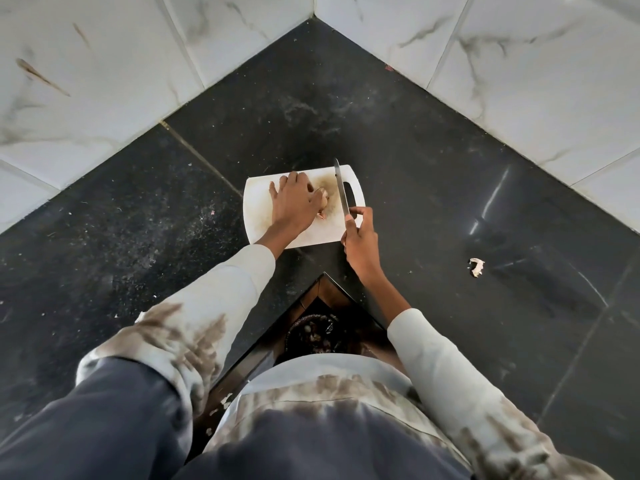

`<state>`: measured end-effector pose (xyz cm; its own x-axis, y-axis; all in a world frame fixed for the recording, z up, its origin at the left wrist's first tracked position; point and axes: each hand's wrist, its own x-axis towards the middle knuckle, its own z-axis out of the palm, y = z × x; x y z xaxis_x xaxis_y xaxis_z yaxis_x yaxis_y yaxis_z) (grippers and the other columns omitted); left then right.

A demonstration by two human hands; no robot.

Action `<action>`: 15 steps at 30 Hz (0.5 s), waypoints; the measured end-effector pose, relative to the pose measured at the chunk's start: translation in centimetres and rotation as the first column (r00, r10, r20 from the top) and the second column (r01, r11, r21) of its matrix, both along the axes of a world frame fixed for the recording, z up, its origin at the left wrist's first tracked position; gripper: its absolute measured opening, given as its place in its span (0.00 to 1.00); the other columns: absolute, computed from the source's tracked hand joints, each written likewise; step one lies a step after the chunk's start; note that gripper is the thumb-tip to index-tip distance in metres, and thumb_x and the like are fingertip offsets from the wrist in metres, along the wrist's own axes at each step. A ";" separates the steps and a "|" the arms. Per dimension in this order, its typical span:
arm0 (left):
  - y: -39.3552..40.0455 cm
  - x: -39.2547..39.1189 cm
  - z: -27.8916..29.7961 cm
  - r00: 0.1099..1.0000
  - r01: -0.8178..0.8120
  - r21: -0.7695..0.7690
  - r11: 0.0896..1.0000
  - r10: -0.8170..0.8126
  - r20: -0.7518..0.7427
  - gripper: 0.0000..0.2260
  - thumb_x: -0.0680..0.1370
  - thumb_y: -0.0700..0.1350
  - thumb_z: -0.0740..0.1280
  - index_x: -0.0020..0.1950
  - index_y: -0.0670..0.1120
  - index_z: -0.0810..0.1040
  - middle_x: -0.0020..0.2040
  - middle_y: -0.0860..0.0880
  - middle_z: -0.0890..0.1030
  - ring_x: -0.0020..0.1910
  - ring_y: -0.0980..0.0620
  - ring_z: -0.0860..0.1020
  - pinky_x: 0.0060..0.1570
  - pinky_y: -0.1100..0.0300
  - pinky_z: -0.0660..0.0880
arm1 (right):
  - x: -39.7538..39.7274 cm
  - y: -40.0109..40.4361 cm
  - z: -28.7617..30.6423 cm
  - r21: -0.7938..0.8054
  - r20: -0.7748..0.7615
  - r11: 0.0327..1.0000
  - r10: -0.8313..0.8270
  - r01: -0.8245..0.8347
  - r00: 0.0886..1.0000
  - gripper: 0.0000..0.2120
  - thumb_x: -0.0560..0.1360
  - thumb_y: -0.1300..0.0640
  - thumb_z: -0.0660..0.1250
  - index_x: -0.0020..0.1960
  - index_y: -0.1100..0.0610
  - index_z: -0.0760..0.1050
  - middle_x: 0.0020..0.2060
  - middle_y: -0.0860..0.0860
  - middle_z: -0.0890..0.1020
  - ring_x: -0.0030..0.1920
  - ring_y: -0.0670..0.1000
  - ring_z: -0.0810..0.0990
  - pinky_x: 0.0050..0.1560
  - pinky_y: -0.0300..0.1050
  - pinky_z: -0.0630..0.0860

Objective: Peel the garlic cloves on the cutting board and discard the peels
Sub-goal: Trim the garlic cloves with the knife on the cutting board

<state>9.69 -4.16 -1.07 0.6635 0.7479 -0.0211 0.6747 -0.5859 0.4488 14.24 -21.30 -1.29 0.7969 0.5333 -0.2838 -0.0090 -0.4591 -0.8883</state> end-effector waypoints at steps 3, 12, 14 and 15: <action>1.2 -0.3 1.1 0.966 0.257 -0.021 0.966 -0.257 -0.002 0.15 0.81 0.47 0.70 0.68 0.51 0.78 0.70 0.48 0.74 0.68 0.48 0.75 0.72 0.47 0.72 | -0.1 0.1 0.2 -0.014 -0.004 1.000 -0.002 0.002 1.000 0.11 0.88 0.48 0.56 0.69 0.47 0.66 0.38 0.56 0.79 0.36 0.51 0.77 0.38 0.49 0.77; 2.1 0.6 1.2 0.832 0.531 -0.078 0.844 -0.536 -0.145 0.22 0.75 0.34 0.76 0.69 0.45 0.83 0.67 0.47 0.79 0.57 0.46 0.83 0.60 0.59 0.79 | -0.1 0.9 0.6 -0.010 -0.015 0.999 -0.034 0.034 0.999 0.10 0.88 0.48 0.56 0.68 0.48 0.66 0.38 0.54 0.80 0.36 0.49 0.77 0.38 0.48 0.76; 2.0 0.7 1.3 0.857 0.492 -0.081 0.867 -0.499 -0.128 0.21 0.76 0.33 0.75 0.68 0.44 0.83 0.64 0.47 0.79 0.54 0.47 0.84 0.58 0.61 0.78 | -0.2 1.2 0.6 0.000 -0.005 0.999 -0.034 0.034 0.999 0.08 0.88 0.48 0.56 0.65 0.46 0.66 0.38 0.58 0.80 0.36 0.50 0.77 0.39 0.50 0.78; 2.0 0.7 1.4 0.871 0.470 -0.082 0.879 -0.477 -0.115 0.20 0.77 0.34 0.75 0.68 0.44 0.83 0.63 0.47 0.79 0.53 0.47 0.83 0.57 0.62 0.78 | -0.3 1.3 0.6 0.005 -0.005 0.999 -0.036 0.036 0.999 0.07 0.88 0.48 0.57 0.65 0.45 0.65 0.39 0.61 0.80 0.36 0.51 0.77 0.39 0.51 0.78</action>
